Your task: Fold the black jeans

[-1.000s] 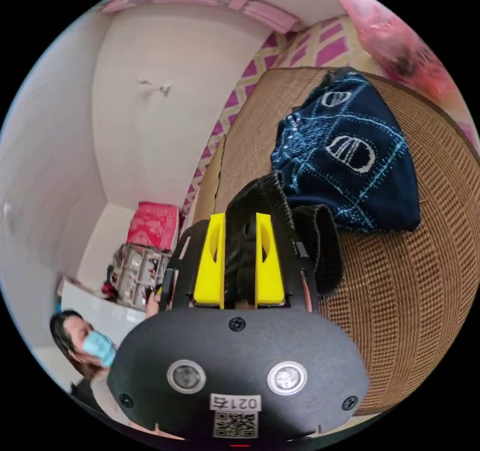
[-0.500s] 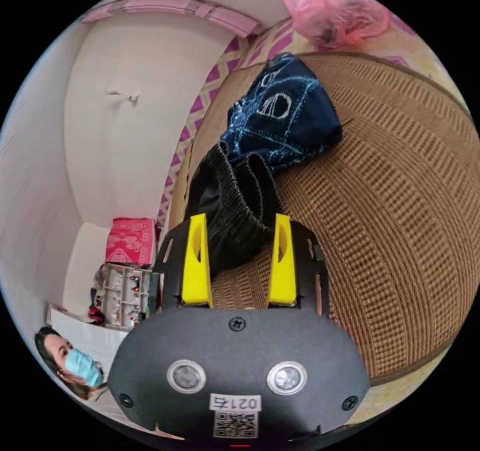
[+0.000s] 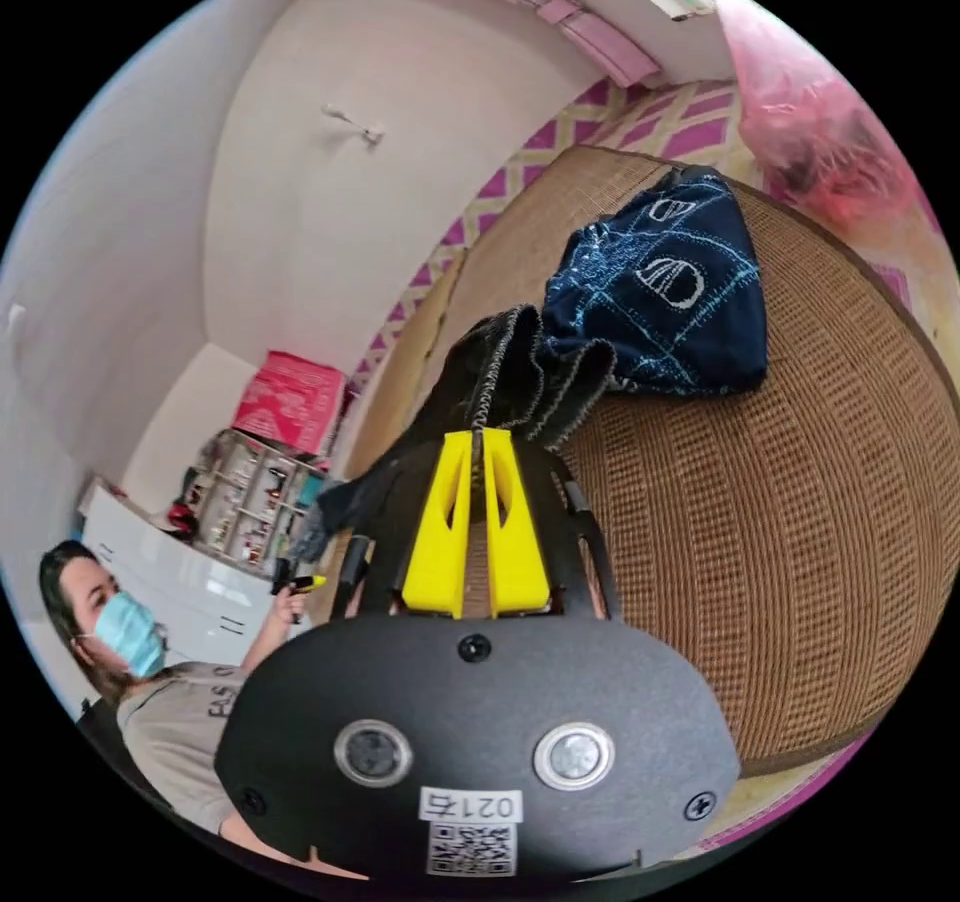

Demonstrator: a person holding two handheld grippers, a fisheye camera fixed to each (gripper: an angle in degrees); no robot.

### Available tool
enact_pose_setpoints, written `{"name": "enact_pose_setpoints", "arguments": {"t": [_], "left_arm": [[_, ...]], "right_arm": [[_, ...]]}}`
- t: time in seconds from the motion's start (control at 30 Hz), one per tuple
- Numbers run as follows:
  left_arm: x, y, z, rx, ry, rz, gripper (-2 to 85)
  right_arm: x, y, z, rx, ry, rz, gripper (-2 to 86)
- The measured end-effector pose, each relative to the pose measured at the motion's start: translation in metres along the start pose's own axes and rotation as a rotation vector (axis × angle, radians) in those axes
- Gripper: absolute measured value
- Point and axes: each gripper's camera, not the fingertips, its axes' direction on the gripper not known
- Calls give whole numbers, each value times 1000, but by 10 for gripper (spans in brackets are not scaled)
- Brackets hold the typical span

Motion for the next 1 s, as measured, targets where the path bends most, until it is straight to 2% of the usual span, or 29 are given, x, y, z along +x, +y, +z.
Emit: {"name": "enact_pose_setpoints", "arguments": {"t": [0.07,0.2,0.27,0.4,0.5,0.6,0.67,0.73,0.8,0.87,0.93,1.0], "left_arm": [[-4,6,-6,17,14,-12,-10],[-15,-1,-5,26,52,-47,-10],[-12,-6,1,10,58,-36,-10],[11,2,11,-52,13,36,-10],[11,14,8,-46,27,37,-10],[4,19,10,-28,78,18,-10],[1,20,16,-33,90,15,-10],[1,24,27,-53,104,11,-10],[2,29,33,-71,119,18,-10],[4,38,36,-77,123,21,-10],[3,50,38,-86,128,18,-10],[4,58,40,-91,127,18,-10]], "right_arm": [[15,21,-40,26,-51,44,-1],[79,33,-56,-11,51,205,5],[108,36,-60,11,-70,269,8],[75,33,-104,85,0,181,13],[10,35,-127,113,29,-12,30],[-96,34,-81,9,47,-315,74],[-197,50,-3,-136,293,-671,120],[-248,74,66,-278,464,-956,138],[-271,91,117,-407,508,-1159,145],[-283,100,163,-527,546,-1321,128],[-281,95,189,-545,687,-1366,27],[-277,86,197,-543,729,-1379,11]]}}
